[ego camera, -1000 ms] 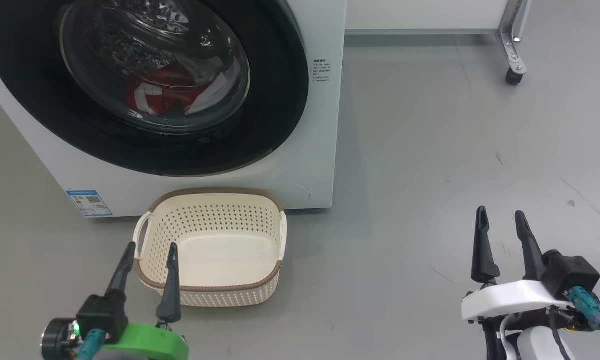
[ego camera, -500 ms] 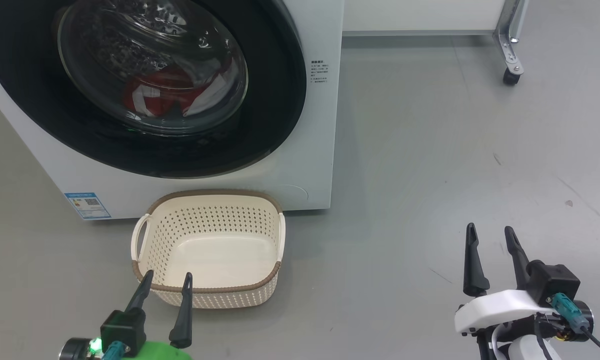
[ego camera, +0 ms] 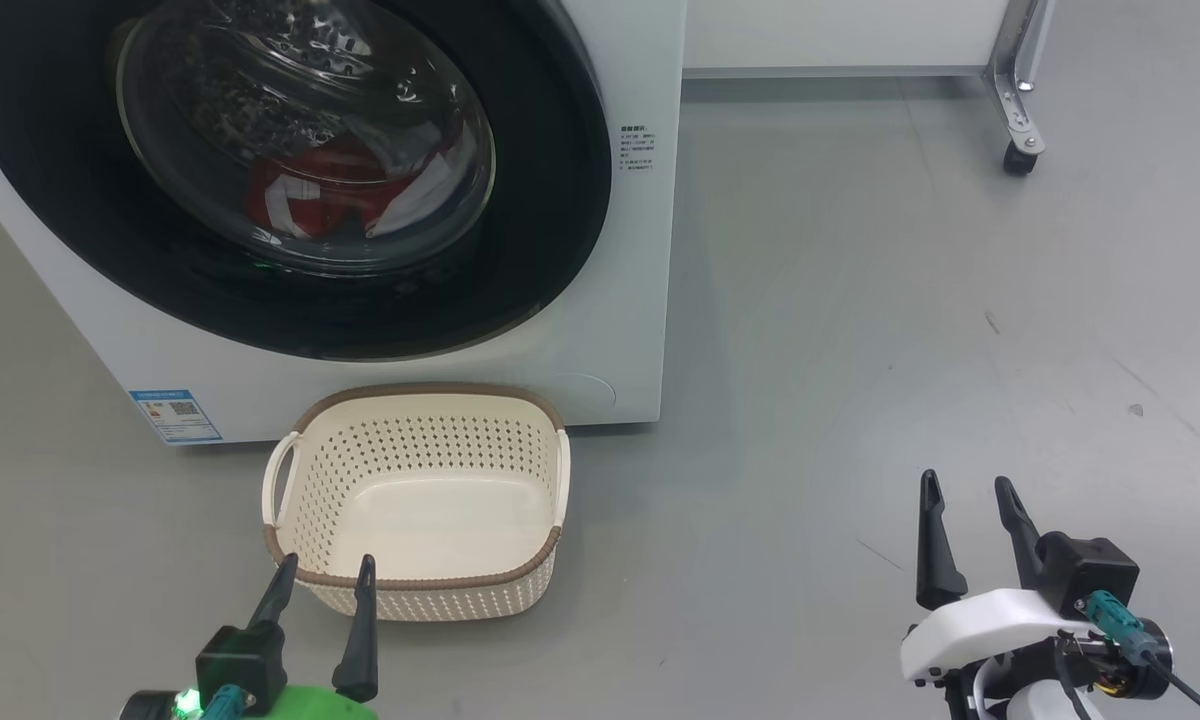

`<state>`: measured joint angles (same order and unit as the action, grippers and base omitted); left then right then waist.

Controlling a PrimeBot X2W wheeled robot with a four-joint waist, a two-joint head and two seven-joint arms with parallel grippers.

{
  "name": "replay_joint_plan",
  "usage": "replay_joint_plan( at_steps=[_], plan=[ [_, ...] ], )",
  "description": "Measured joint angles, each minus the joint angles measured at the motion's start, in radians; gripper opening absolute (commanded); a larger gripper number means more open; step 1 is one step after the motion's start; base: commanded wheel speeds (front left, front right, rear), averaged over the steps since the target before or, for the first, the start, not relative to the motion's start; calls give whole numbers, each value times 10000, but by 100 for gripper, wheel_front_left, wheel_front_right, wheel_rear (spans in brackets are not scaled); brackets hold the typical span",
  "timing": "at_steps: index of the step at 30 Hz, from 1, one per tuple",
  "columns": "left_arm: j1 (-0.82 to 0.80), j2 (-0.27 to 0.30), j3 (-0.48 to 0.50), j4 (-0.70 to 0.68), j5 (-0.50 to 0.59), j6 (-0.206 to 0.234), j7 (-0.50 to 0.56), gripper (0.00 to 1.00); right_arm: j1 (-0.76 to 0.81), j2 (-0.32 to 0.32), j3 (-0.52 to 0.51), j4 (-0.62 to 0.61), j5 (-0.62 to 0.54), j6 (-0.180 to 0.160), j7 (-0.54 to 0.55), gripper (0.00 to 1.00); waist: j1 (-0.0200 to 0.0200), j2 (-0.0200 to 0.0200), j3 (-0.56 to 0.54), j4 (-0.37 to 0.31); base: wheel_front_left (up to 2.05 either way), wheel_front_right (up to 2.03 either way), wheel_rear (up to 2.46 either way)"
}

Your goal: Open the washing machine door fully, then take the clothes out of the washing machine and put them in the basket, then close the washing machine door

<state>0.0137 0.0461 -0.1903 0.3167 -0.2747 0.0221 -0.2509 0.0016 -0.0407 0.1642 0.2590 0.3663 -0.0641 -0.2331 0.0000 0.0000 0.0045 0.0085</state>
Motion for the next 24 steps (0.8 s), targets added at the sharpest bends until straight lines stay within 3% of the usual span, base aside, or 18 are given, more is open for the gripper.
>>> replay_joint_plan(
  at_steps=[24],
  plan=[
    [-166, -6, -188, 167, -251, 92, 0, 100, -202, 0, 29, 410, 205, -92, 0, 100, 0, 0, 11, -32, 0, 0, 0]
  ],
)
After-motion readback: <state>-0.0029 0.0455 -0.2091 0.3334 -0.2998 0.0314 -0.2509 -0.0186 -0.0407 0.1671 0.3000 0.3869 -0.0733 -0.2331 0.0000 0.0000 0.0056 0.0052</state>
